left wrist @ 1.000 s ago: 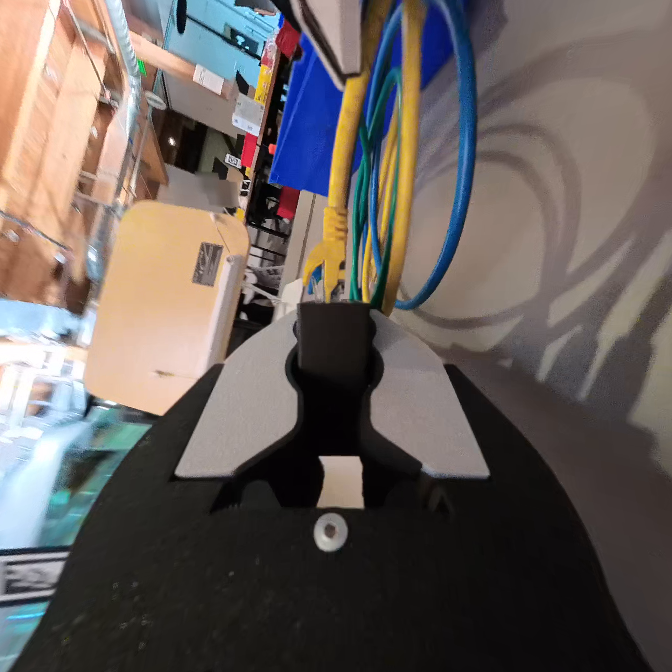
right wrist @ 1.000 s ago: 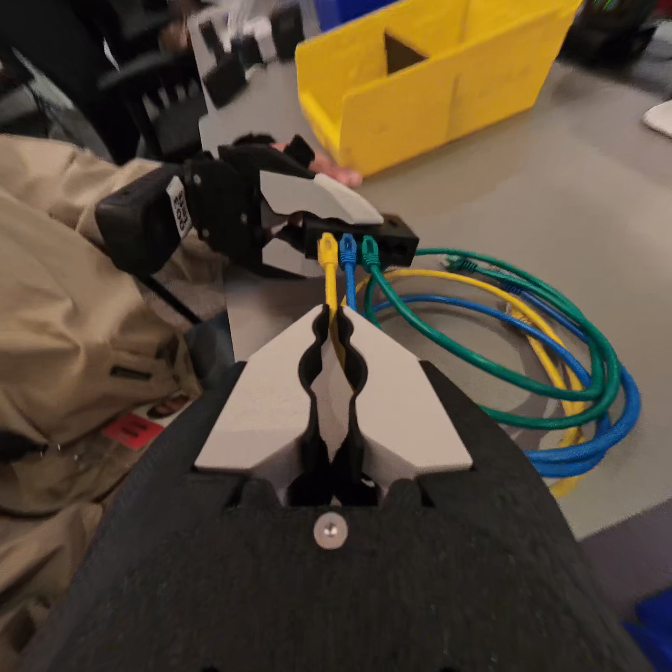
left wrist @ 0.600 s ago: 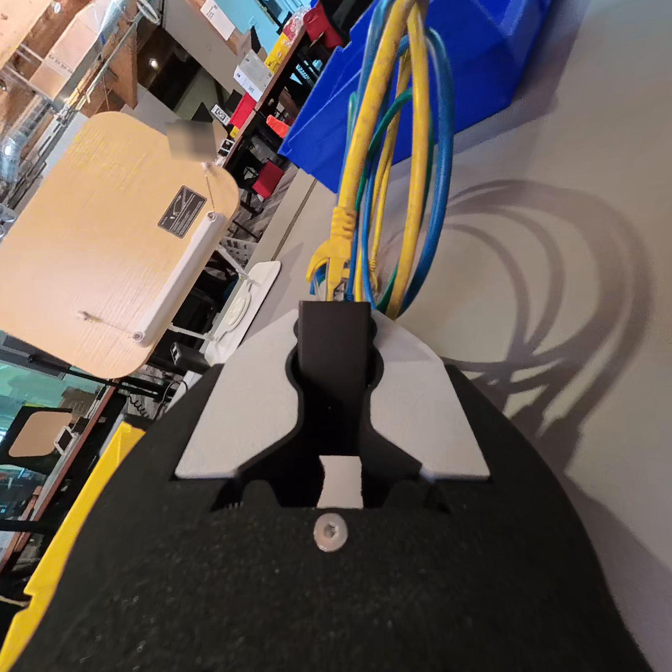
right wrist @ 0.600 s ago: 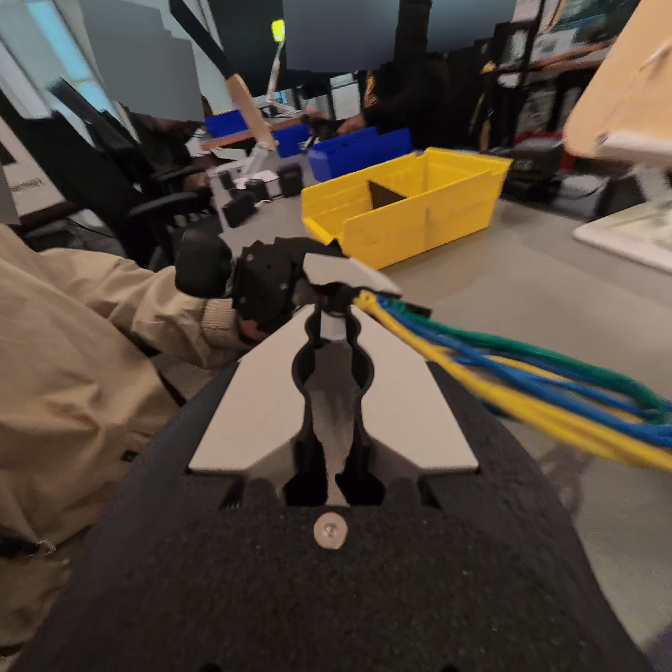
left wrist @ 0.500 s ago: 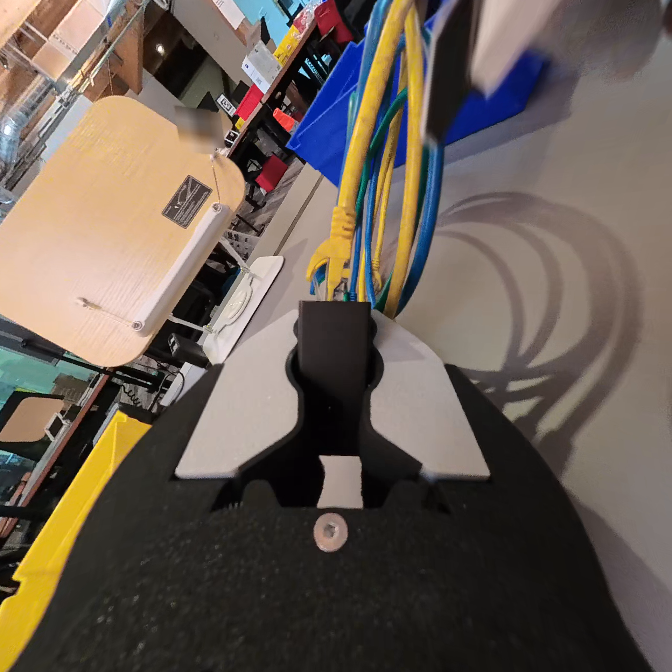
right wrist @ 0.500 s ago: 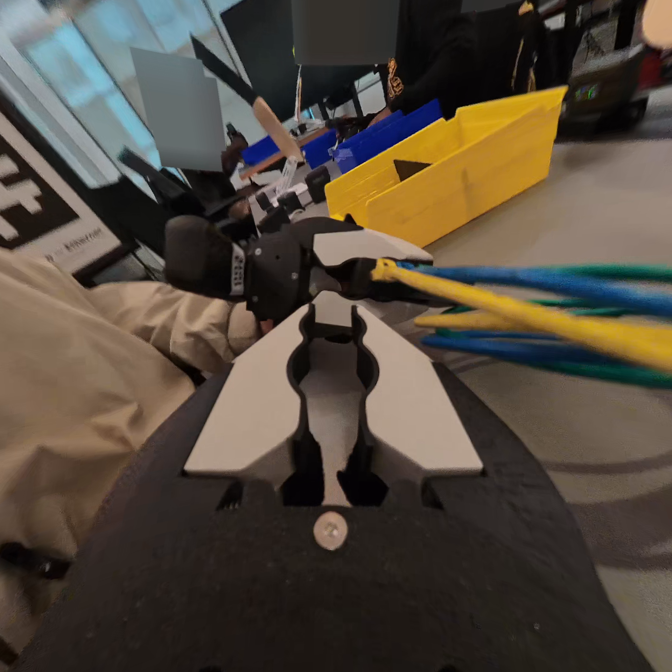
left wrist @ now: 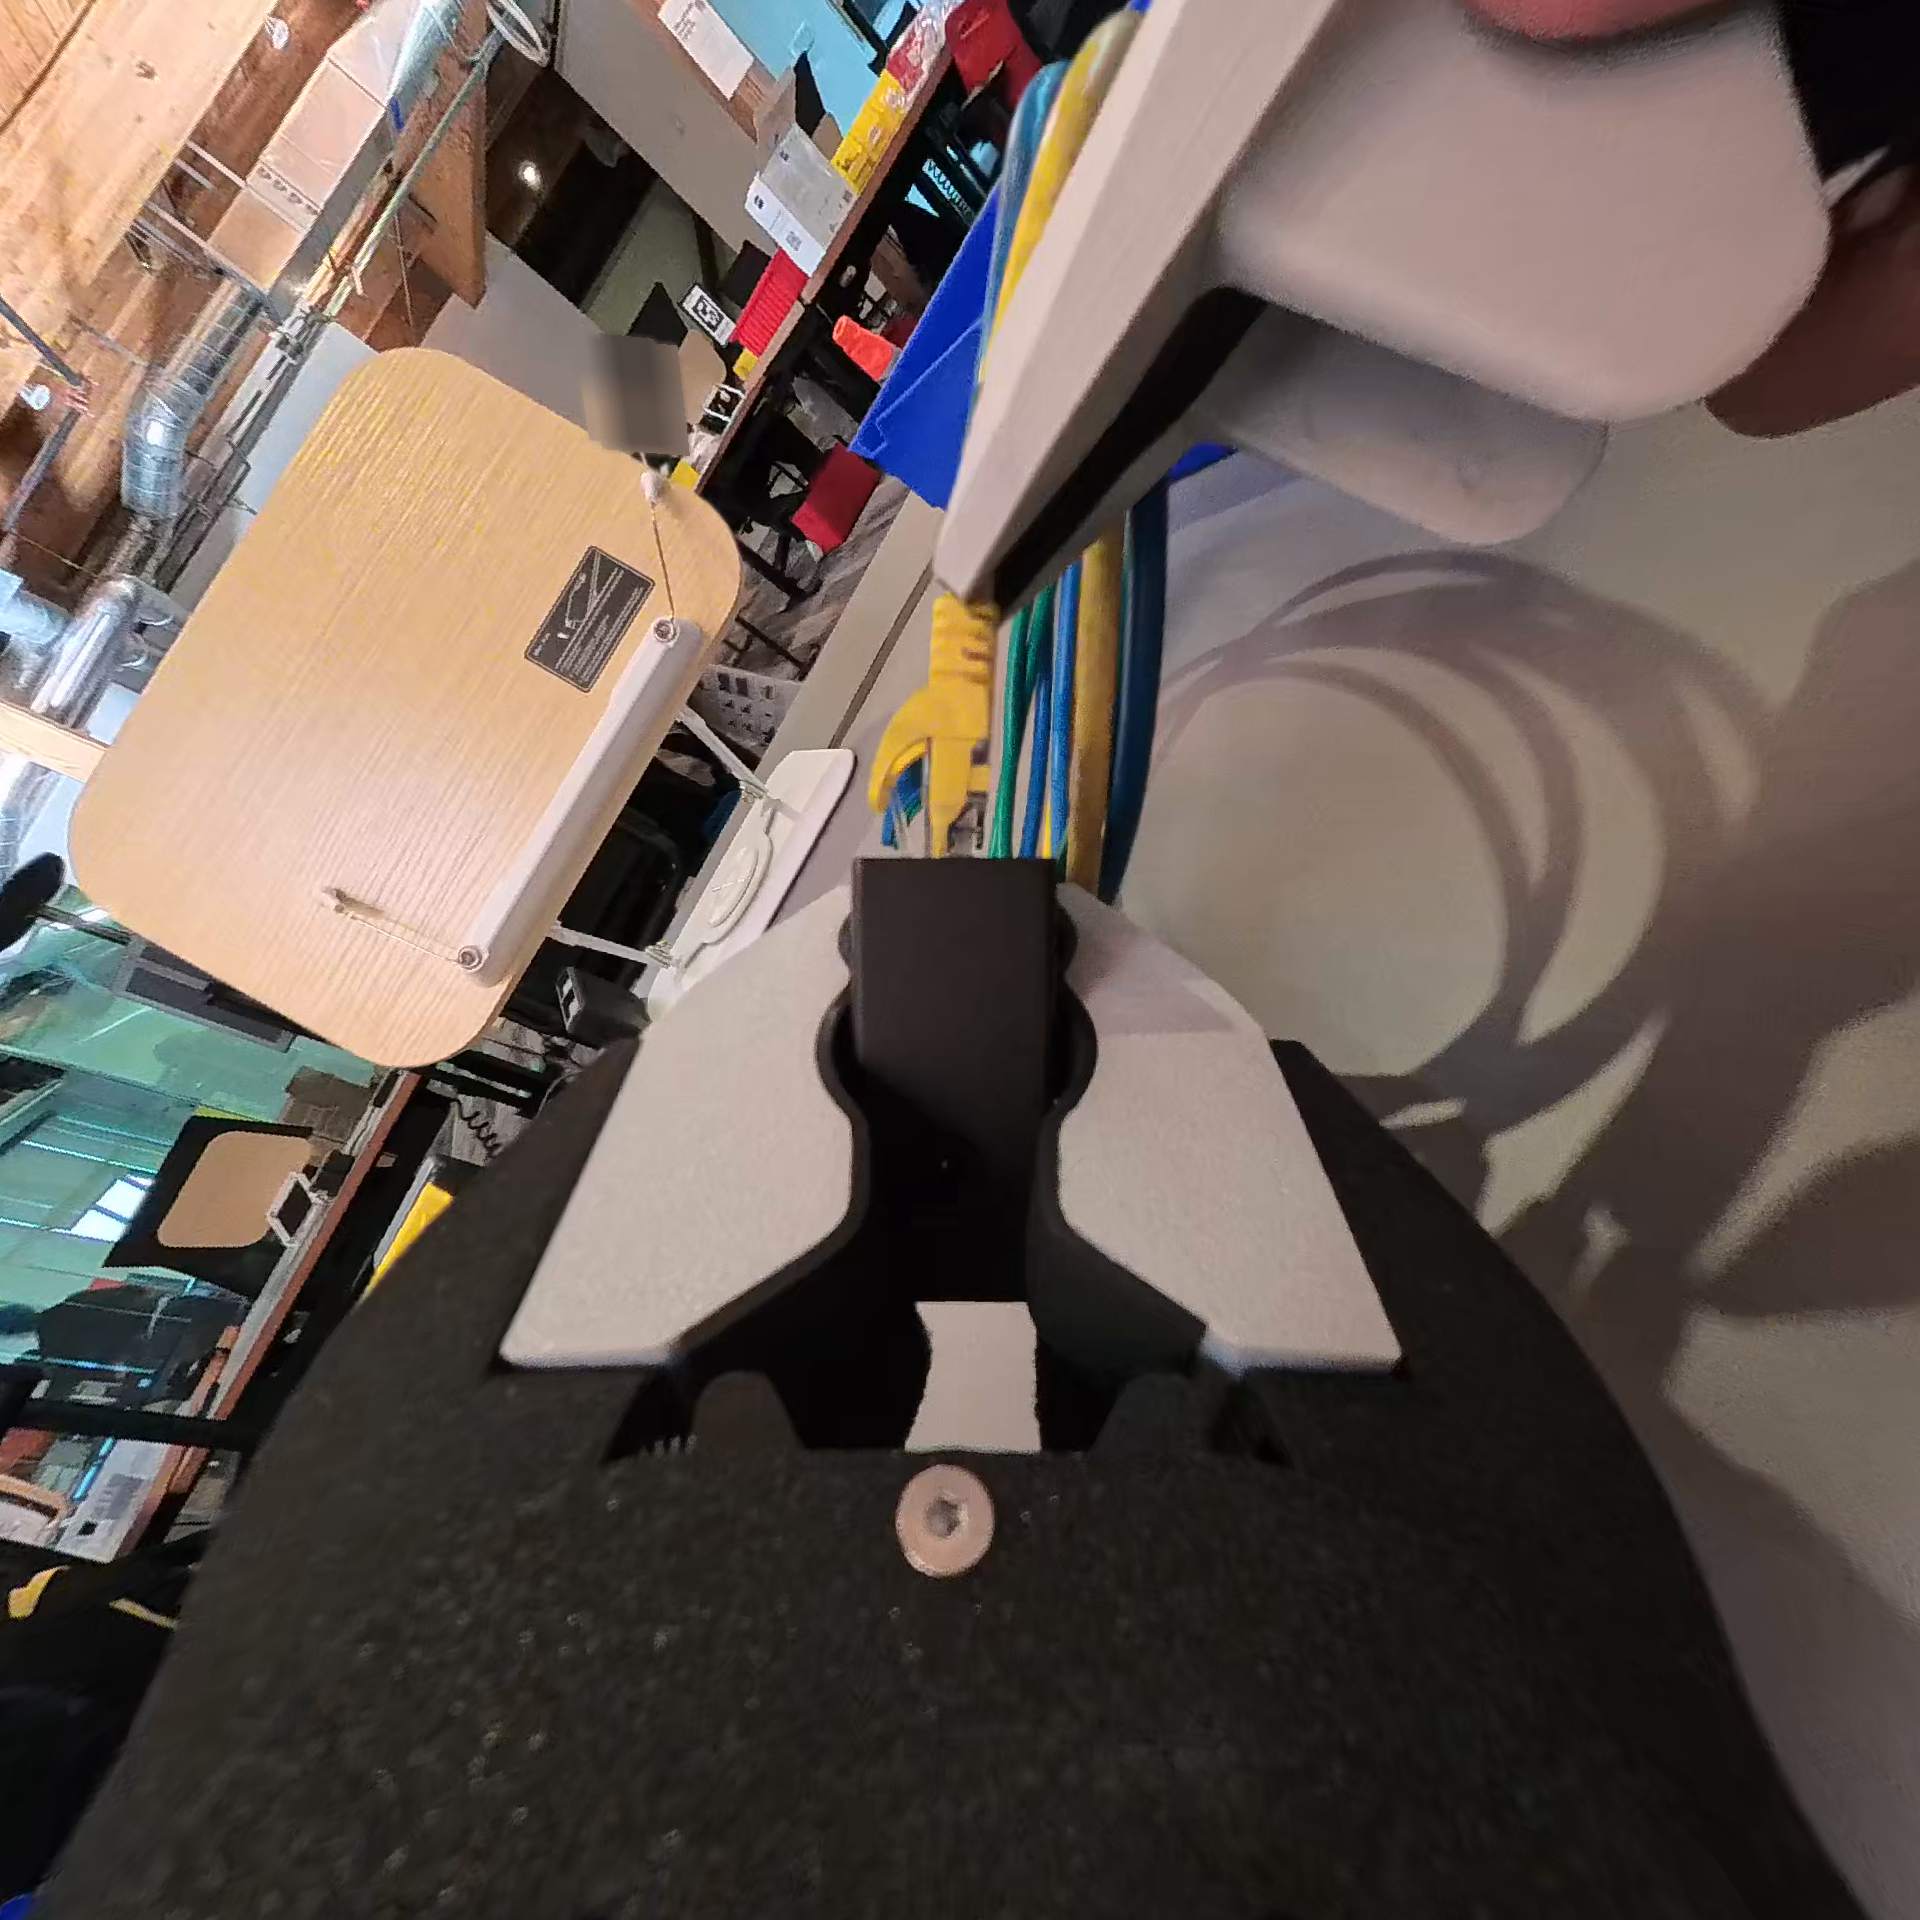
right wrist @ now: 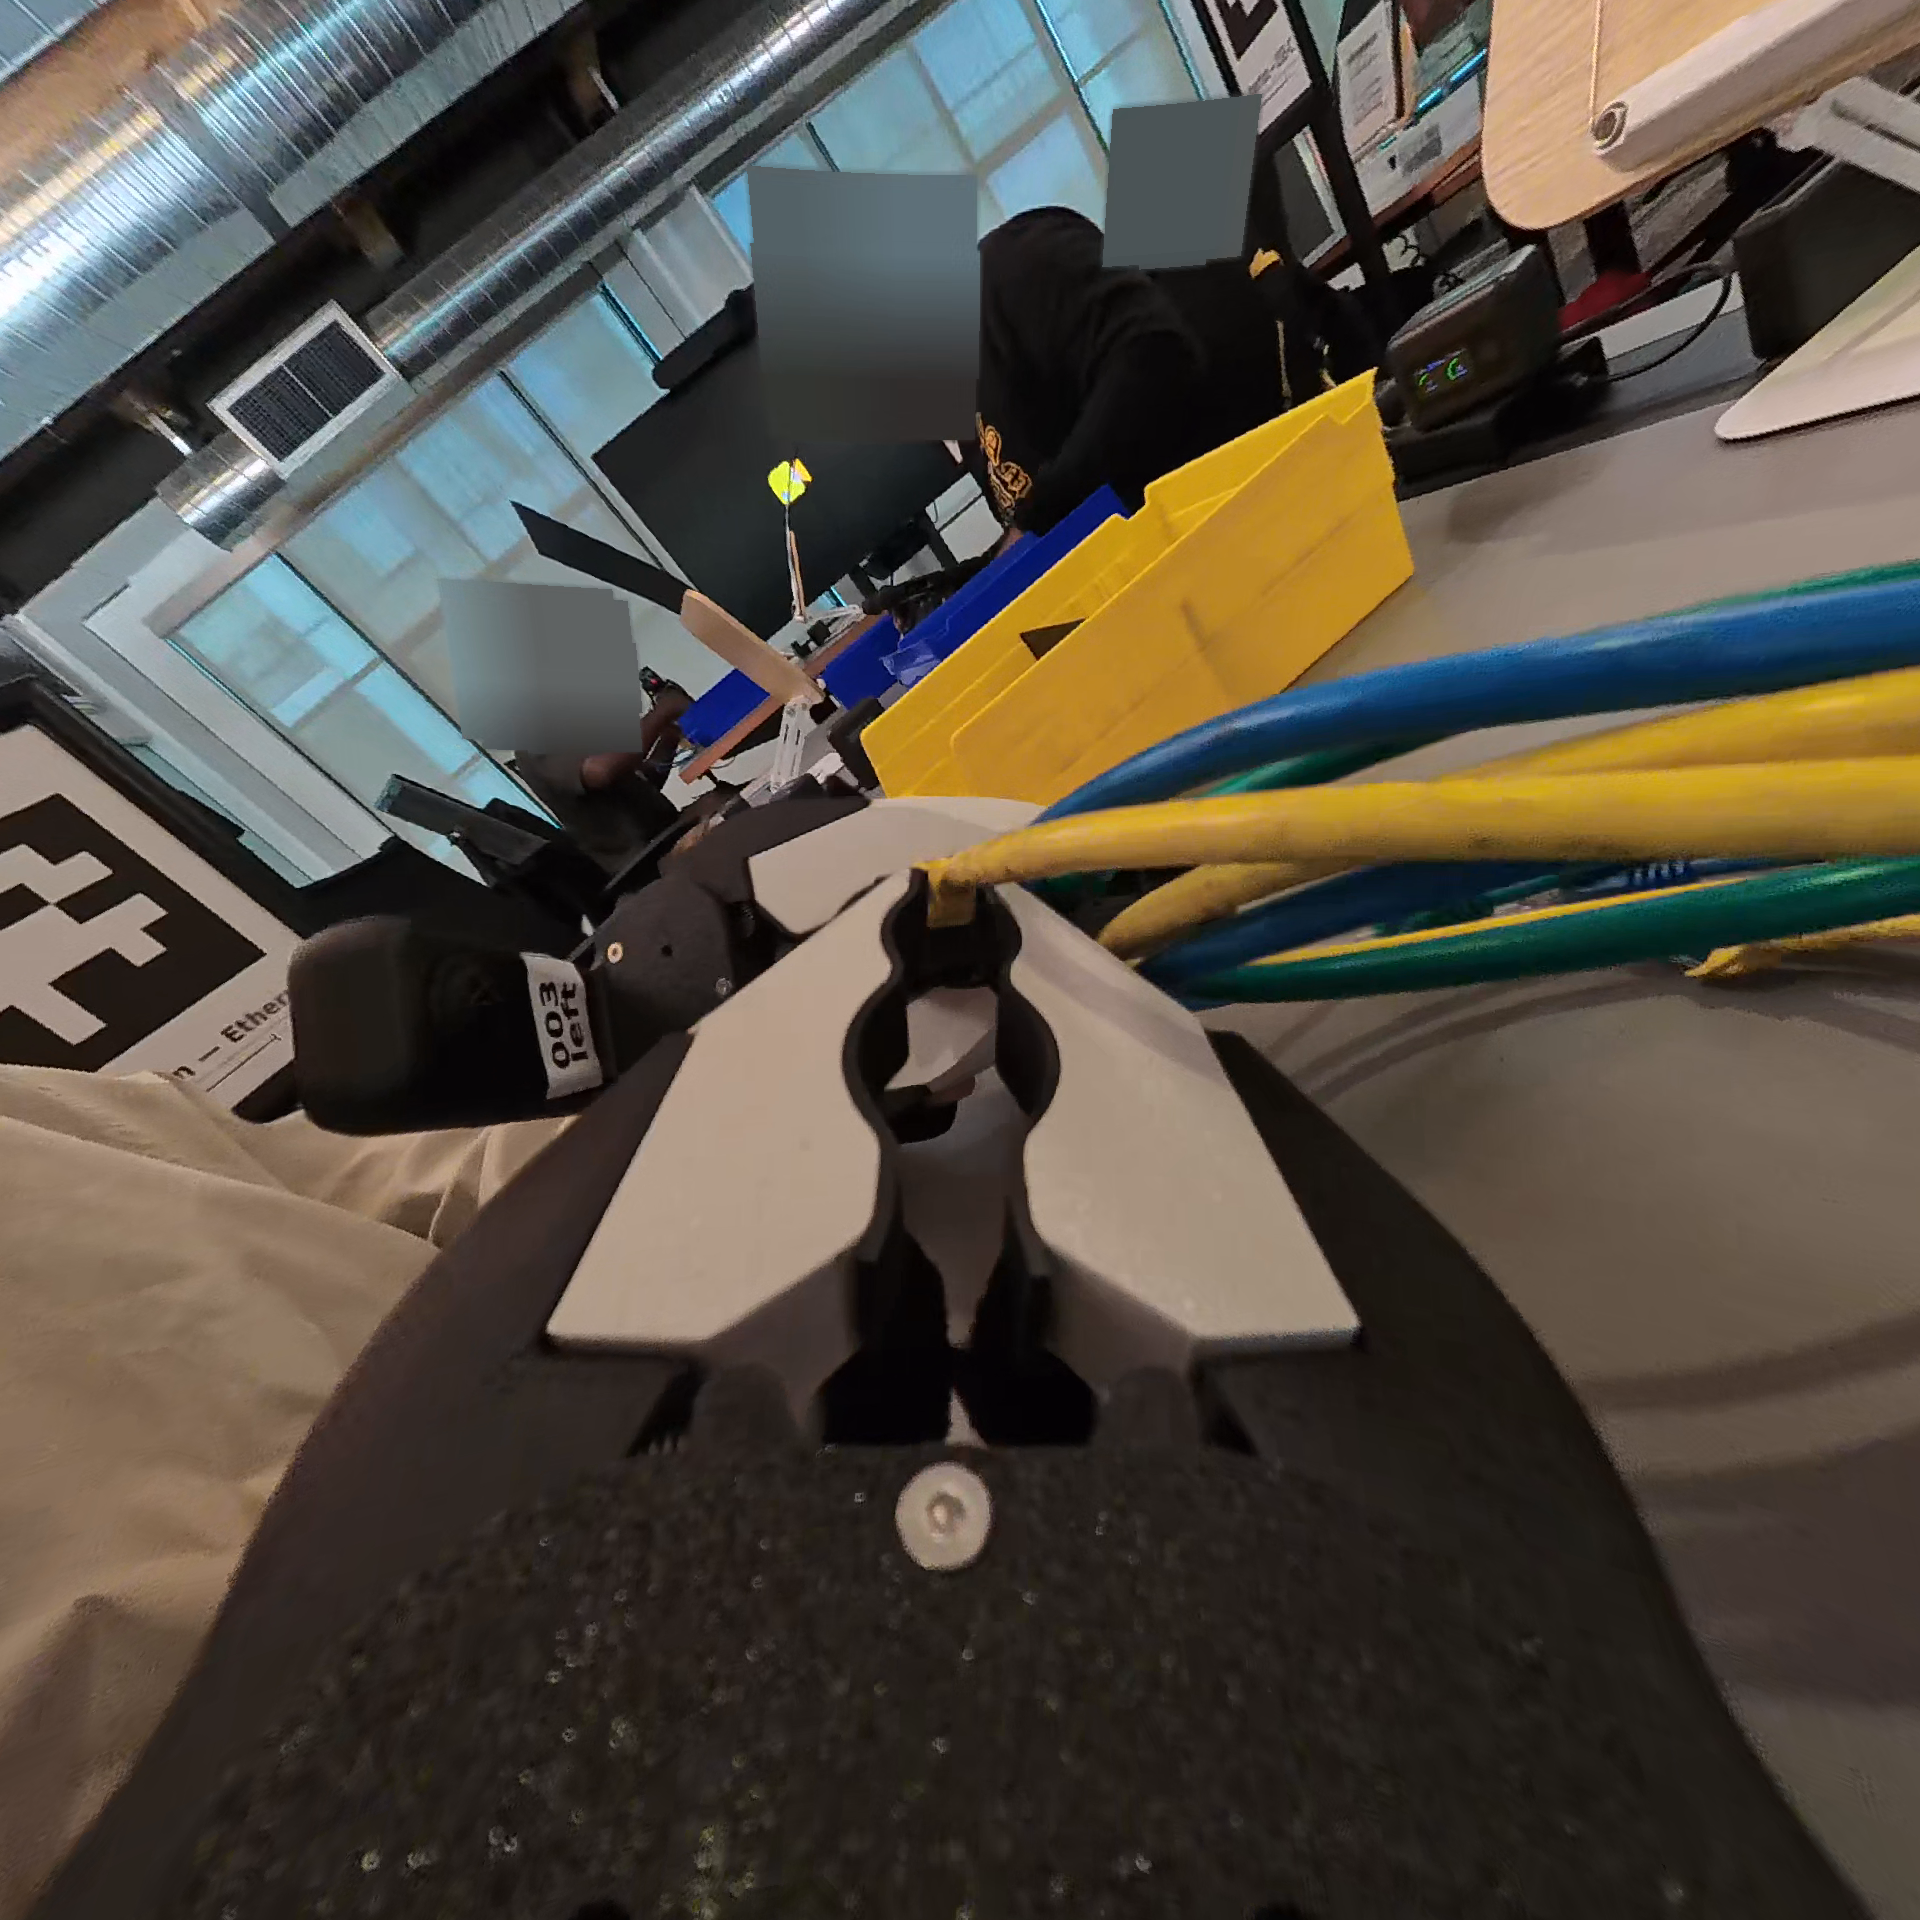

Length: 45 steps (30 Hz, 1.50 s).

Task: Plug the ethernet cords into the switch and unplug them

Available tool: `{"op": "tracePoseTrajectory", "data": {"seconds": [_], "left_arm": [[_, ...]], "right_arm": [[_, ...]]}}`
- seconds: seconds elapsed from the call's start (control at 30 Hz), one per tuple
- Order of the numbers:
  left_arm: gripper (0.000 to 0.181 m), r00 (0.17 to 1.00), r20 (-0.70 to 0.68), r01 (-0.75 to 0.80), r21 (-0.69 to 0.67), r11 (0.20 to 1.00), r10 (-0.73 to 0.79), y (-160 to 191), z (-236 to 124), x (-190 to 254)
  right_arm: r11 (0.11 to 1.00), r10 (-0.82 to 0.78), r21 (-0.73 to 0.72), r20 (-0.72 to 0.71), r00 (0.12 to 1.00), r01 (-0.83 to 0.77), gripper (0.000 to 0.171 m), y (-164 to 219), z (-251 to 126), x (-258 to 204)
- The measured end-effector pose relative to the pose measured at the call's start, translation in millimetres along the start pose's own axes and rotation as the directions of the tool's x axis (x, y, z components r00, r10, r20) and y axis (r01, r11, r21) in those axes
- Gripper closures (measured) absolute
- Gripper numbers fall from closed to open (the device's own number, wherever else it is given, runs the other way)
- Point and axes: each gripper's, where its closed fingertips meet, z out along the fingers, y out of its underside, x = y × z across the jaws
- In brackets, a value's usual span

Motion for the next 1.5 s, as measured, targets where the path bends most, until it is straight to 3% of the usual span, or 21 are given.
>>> {"op": "tracePoseTrajectory", "data": {"seconds": [0.53, 0.63, 0.67, 0.77, 0.87, 0.97, 1.07, 1.17, 1.3, 1.4, 1.5], "left_arm": [[0.153, 1.0, -0.013, 0.013, -0.02, 1.0, -0.014, 0.6, -2.7, 6.4], [0.152, 0.966, -0.11, 0.234, -0.007, 0.972, -0.233, 2.0, 3.4, 10.2], [0.152, 0.938, -0.133, 0.324, 0.0, 0.946, -0.321, 0.0, 4.5, 7.4], [0.152, 0.774, -0.181, 0.618, 0.012, 0.786, -0.606, 1.4, 4.1, -15.9], [0.152, 0.442, -0.33, 0.89, 0.045, 0.454, -0.834, 3.6, -3.1, -35.5], [0.152, 0.103, -0.473, 0.995, 0.047, 0.092, -0.875, 5.1, -11.8, -51.1], [0.152, -0.068, -0.603, 0.993, 0.035, -0.112, -0.795, -2.4, -20.3, -60.1], [0.152, -0.106, -0.686, 0.984, 0.034, -0.177, -0.72, -15.1, -27.2, -63.6], [0.152, -0.12, -0.771, 0.98, 0.008, -0.197, -0.625, -38.6, -35.3, -58.0], [0.152, -0.102, -0.774, 0.988, -0.009, -0.151, -0.625, -48.0, -33.7, -44.3], [0.152, -0.058, -0.76, 0.997, -0.011, -0.076, -0.647, -53.2, -30.1, -29.4]], "right_arm": [[0.988, -0.11, -0.117, -0.04, 0.993, 0.104, 0.165, 9.7, 0.3, -3.4], [0.988, -0.133, -0.091, -0.068, 0.989, 0.126, 0.164, 4.9, 4.4, -0.8], [0.983, -0.167, -0.084, -0.047, 0.985, 0.163, 0.171, 3.9, 5.4, -5.0], [0.973, -0.231, 0.001, 0.043, 0.972, 0.232, 0.155, -3.0, 1.0, -20.7], [0.966, -0.253, -0.061, -0.022, 0.967, 0.251, 0.141, 5.3, -6.4, 5.3], [0.96, -0.262, -0.125, -0.092, 0.961, 0.25, 0.124, 9.1, -8.4, 28.8], [0.98, -0.172, -0.113, -0.093, 0.981, 0.161, 0.11, 6.0, -9.3, 34.4], [0.993, -0.051, -0.11, -0.04, 0.998, 0.047, 0.1, 11.1, -5.0, 28.2], [0.988, 0.121, -0.105, 0.085, 0.989, -0.112, 0.098, 14.9, 5.7, 9.3], [0.991, 0.125, -0.061, 0.135, 0.983, -0.117, 0.105, 4.7, 9.4, -4.2], [0.998, 0.047, -0.045, 0.155, 0.987, -0.041, 0.128, -2.5, 8.0, -15.1]]}}
